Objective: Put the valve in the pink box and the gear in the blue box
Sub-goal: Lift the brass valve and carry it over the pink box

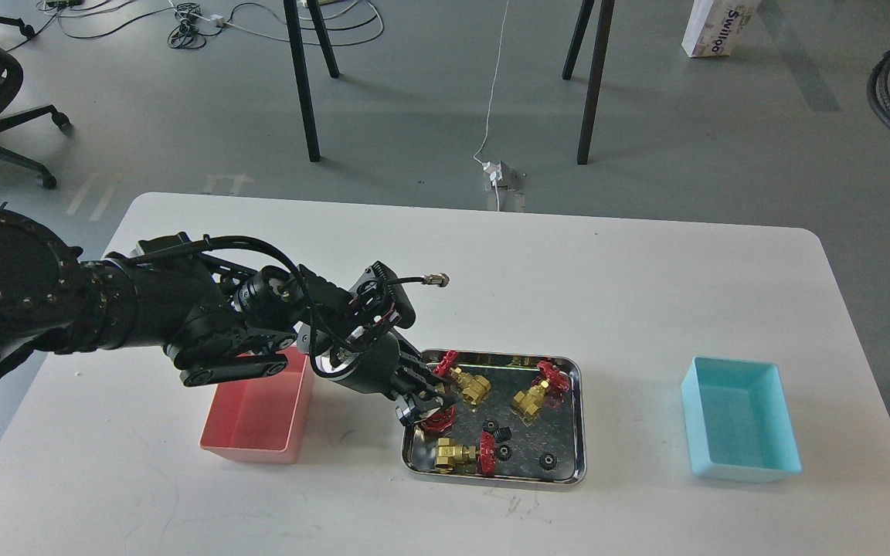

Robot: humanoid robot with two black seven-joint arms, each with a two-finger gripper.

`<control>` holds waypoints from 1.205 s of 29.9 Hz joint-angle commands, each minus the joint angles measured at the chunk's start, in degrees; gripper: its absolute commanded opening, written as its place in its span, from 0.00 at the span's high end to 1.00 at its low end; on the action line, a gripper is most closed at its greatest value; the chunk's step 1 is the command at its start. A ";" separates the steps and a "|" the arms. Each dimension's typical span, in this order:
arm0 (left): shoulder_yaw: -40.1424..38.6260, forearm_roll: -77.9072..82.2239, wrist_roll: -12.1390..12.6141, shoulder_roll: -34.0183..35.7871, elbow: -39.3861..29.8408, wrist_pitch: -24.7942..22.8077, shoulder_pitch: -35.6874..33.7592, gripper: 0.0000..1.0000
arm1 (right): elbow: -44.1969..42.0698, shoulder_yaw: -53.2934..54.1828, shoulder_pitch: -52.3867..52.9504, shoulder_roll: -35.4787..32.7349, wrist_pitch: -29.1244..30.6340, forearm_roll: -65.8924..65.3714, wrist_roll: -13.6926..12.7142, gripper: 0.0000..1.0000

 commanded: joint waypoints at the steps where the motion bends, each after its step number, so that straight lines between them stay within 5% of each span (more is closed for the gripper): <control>1: -0.30 0.00 0.00 0.15 -0.09 0.12 -0.09 0.77 | -0.17 -0.05 -0.18 -0.01 -0.09 0.00 0.00 0.00; 18: -2.06 -0.18 0.00 6.46 -8.08 -0.67 -6.50 0.79 | -0.08 -0.14 -1.59 0.42 -0.09 0.00 0.00 0.00; 36: -2.41 8.51 0.00 35.91 -26.37 -0.85 -13.10 0.79 | -0.08 0.03 -1.41 0.86 -0.26 0.00 0.00 0.00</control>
